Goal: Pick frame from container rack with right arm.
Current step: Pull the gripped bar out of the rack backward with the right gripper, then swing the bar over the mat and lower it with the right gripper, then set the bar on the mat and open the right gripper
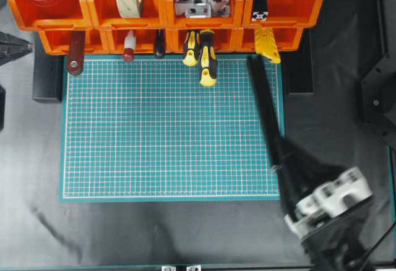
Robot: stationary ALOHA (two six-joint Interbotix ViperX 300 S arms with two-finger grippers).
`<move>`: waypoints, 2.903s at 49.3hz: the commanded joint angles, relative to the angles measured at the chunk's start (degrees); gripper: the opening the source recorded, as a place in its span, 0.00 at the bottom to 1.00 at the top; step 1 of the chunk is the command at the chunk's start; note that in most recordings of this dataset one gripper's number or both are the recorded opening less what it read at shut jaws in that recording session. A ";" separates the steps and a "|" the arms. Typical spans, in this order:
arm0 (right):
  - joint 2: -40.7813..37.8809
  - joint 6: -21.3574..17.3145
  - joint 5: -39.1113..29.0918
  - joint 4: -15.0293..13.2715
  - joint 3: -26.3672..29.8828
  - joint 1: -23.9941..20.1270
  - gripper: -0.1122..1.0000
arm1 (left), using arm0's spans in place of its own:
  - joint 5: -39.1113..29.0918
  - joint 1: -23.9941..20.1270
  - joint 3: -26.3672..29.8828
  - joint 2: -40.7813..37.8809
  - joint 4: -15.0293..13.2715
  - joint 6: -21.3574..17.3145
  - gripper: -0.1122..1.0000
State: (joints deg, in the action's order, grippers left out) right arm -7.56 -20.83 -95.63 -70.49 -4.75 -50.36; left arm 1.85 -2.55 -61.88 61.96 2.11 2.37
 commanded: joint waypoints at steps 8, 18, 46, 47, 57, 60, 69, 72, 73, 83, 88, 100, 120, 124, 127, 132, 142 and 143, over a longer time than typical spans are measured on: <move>-2.02 -0.79 11.16 5.27 -0.18 -0.44 0.32 | -0.44 -0.18 1.93 0.26 0.18 0.26 0.10; -2.37 -4.66 20.39 7.47 -5.80 0.35 0.32 | -0.44 -0.18 1.93 0.70 0.18 0.26 0.10; -2.81 -6.94 44.38 6.86 -15.56 12.83 0.32 | -0.44 -0.18 2.11 1.85 0.18 0.26 0.10; -2.81 -6.94 44.91 6.68 -15.56 13.36 0.32 | -0.44 -0.18 2.11 1.85 0.18 0.26 0.10; -3.52 -5.89 48.16 5.10 -15.29 18.11 0.32 | -0.70 -0.26 2.02 1.85 0.18 0.09 0.10; -3.60 -5.10 48.52 5.10 -15.47 18.98 0.32 | -0.79 -0.44 2.11 1.93 0.18 0.09 0.10; -4.31 -4.04 50.01 5.19 -16.96 20.92 0.32 | -0.79 -0.53 2.02 1.93 0.18 0.09 0.10; -4.48 -4.22 50.89 5.19 -17.58 21.18 0.32 | -0.88 -0.53 1.93 1.85 0.18 0.09 0.10; -4.57 -4.39 51.33 5.19 -17.75 21.27 0.32 | -0.88 -0.53 1.85 1.76 0.18 0.09 0.10; -4.66 -4.83 55.37 5.98 -19.69 21.45 0.32 | -0.79 -0.53 1.85 1.67 0.18 0.26 0.10; -4.75 -4.75 55.72 6.50 -19.95 21.45 0.32 | -0.79 -0.53 1.85 1.67 0.18 0.18 0.10; -4.75 -4.66 58.10 8.53 -20.21 21.36 0.32 | -0.79 -0.53 1.85 1.67 0.18 0.18 0.10; -4.83 -5.01 59.15 14.41 -20.13 21.45 0.75 | -0.88 -0.53 1.76 1.93 0.18 0.26 0.10; -4.83 -5.01 59.50 16.79 -20.13 21.45 0.83 | -0.88 -0.53 1.76 1.93 0.18 0.26 0.10; -4.83 -5.01 59.68 18.28 -20.04 21.36 0.85 | -0.88 -0.53 1.76 1.93 0.18 0.26 0.10; -4.83 -5.19 60.21 19.86 -20.04 21.36 0.85 | -1.05 -0.53 1.67 1.93 0.18 0.26 0.10; -4.83 -6.68 61.26 21.88 -20.04 21.45 0.85 | -1.14 -0.53 1.58 1.93 0.18 0.26 0.10; -4.83 -6.94 61.35 22.06 -20.04 21.45 0.85 | -1.14 -0.53 1.49 1.93 0.18 0.26 0.10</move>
State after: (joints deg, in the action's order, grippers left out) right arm -13.27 -27.16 -35.07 -49.04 -25.49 -28.74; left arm 0.44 -2.81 -61.61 64.25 2.11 2.46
